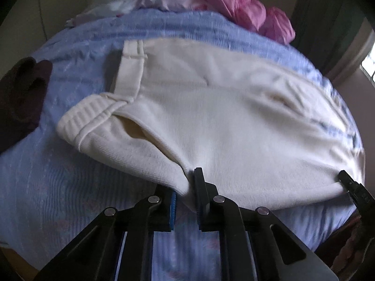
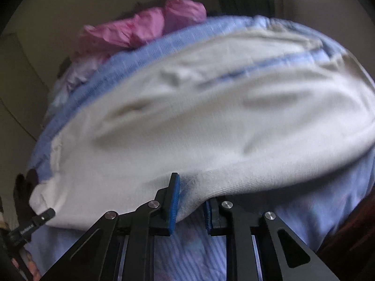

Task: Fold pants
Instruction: 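Lift the pants edge with both tools and fold it over the other leg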

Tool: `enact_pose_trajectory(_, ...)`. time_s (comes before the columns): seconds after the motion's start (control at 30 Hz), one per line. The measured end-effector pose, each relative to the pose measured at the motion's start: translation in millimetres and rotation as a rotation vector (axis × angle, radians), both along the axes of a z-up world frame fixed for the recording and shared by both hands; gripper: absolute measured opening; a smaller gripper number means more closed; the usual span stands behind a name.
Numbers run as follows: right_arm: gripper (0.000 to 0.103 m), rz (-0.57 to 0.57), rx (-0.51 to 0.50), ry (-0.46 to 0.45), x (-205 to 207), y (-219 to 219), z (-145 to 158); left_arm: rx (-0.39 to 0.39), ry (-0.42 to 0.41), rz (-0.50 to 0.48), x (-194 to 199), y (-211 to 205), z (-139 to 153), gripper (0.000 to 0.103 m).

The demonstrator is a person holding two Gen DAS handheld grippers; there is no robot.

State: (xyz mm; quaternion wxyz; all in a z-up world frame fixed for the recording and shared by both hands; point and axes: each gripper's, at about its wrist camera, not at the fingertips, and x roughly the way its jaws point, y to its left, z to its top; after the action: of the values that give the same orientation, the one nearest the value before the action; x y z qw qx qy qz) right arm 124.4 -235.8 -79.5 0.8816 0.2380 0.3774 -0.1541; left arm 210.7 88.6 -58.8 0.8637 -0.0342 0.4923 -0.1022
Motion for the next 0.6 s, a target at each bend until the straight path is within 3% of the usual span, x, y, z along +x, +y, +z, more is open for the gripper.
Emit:
enact_pose_trajectory(0.13,0.016,0.007,-0.044,-0.088,14.8,-3.6,35.7,-0.053,-0.075,0.042,17.0,-5.5,29.9,0.012)
enact_pose_trajectory(0.3,0.014,-0.006,-0.02,-0.137,43.4,-20.5,60.3,-0.028,-0.148,0.032,46.2,-27.5,66.2,0.012)
enact_pose_trajectory(0.5,0.013,-0.025,0.009,-0.173,85.8,-46.1,94.3,-0.06,-0.227,0.057,86.0,-43.7,109.5,0.012)
enact_pose_trajectory(0.6,0.013,-0.012,0.004,-0.195,113.3,-54.6,120.1,-0.03,-0.267,0.055,116.4,-52.4,133.0,0.012)
